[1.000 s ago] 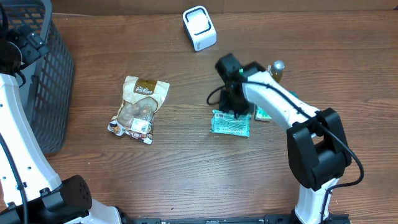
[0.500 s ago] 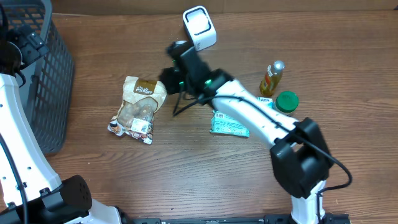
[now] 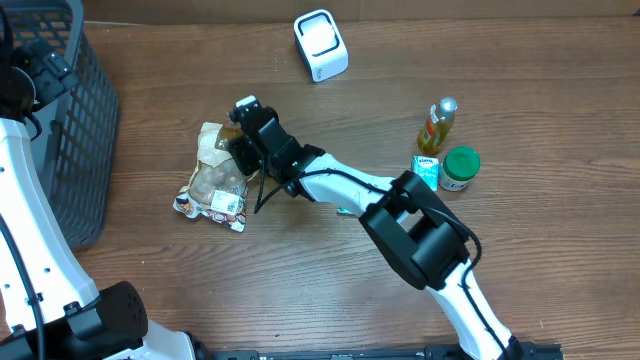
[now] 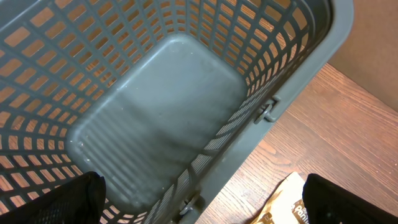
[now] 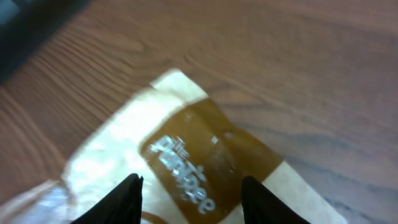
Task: Scan the item barcode
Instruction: 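Lower the right gripper and grasp the Pantree snack bag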
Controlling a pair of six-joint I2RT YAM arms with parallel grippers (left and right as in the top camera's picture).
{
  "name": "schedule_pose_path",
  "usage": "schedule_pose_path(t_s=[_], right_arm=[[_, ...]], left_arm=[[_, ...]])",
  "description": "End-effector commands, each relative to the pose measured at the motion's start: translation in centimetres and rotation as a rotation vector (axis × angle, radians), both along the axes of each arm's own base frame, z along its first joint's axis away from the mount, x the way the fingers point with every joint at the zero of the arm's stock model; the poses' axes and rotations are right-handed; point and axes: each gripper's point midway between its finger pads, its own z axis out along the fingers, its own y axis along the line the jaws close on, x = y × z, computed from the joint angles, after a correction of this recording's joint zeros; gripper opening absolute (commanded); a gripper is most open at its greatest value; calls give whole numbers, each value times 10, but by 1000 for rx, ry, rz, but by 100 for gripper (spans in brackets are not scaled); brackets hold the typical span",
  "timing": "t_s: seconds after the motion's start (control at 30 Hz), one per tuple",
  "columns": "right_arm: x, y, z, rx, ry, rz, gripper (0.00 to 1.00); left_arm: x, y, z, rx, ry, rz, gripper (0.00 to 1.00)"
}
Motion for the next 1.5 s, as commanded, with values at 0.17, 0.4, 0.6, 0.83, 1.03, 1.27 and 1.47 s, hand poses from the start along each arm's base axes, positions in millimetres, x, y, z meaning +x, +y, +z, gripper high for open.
schedule_pose_path(t_s=[0.17, 0.4, 0.6, 0.83, 1.03, 1.27, 1.47], right_arm=[[15, -39, -36, -164, 1, -136, 47], [-4, -100, -44, -382, 147, -196, 47], [-43, -138, -48, -547, 299, -192, 48], [-70, -159, -23, -583, 432, -258, 53], [-93, -156, 40, -530, 544, -227, 56], [-156, -158, 33, -526, 823, -121, 40], [-193, -166, 2, -604, 900, -86, 36]], left_arm=[[2, 0, 3, 15, -1, -15, 99], [2, 0, 3, 15, -1, -15, 100], [2, 0, 3, 15, -1, -15, 100], [2, 0, 3, 15, -1, -15, 100], [2, 0, 3, 15, -1, -15, 99], [2, 0, 3, 15, -1, -15, 100], [2, 0, 3, 15, -1, -15, 100]])
